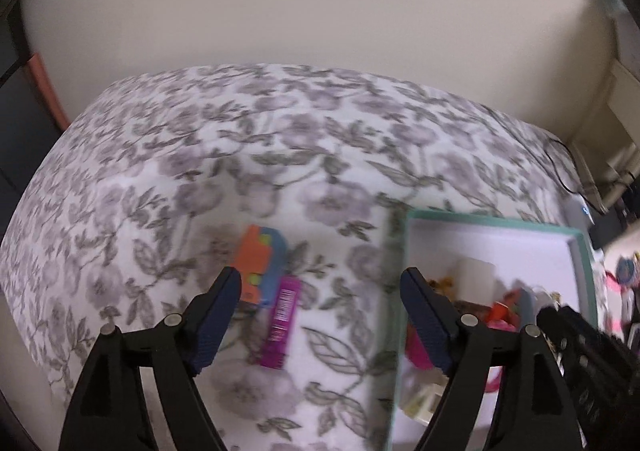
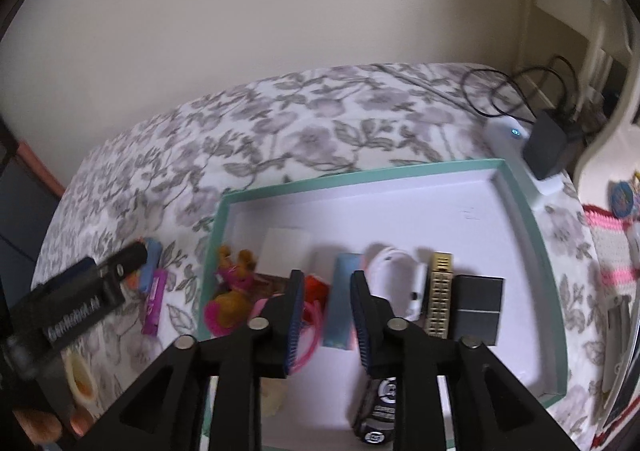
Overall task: Organize rigid objects
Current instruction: 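Withdraw both tools toward the orange-blue block and purple tube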
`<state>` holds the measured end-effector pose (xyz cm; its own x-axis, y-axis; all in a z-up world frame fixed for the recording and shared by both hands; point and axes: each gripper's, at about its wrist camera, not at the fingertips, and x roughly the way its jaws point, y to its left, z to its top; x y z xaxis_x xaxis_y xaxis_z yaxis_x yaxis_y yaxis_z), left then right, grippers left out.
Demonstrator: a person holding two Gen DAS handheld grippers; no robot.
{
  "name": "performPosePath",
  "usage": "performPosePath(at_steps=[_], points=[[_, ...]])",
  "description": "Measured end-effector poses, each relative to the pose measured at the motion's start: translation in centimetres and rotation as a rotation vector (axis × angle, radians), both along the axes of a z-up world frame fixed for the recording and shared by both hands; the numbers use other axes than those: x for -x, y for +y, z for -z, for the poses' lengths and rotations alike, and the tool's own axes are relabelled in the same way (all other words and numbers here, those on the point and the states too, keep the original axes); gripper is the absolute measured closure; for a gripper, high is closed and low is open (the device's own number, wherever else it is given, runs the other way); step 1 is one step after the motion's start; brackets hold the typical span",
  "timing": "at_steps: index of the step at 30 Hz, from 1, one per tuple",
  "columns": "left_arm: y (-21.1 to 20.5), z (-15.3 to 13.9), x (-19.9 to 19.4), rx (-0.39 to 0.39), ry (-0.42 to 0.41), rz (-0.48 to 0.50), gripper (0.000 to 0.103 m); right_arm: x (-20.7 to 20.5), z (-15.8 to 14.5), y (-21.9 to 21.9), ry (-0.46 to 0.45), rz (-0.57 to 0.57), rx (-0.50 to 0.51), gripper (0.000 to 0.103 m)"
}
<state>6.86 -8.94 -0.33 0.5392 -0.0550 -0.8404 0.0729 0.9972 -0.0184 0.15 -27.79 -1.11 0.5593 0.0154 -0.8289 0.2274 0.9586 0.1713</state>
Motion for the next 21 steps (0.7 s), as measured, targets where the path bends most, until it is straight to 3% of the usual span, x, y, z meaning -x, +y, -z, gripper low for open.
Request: performPosePath(at_steps=[6, 11, 13, 15, 21], points=[[3.0, 0.2, -1.0, 0.02, 0.019, -0.09, 0.018, -0.6, 0.5, 2.0, 0.006, -0.049, -0.009, 0.043], [5.2, 0.4, -1.7, 0.018, 0.016, -0.14, 0.017, -0.9, 1.0, 3.4, 0.019, -0.074, 0.006, 0.035], [6.1, 0.4, -1.9, 0.023, 0.015, -0.162, 0.013, -1.0, 1.2, 3.7, 0.019, -0.078, 0.004, 0.029], [6.8, 0.5, -2.1, 0.031, 0.017, -0.179, 0.002, -1.1, 1.4, 4.2, 0.024, -0.087, 0.006, 0.023], [9.7, 0.7, -2.7, 0.066, 0.019, -0.246, 0.002, -1.5, 1.9, 5.4, 0.032, -0.111, 0.034, 0.01]])
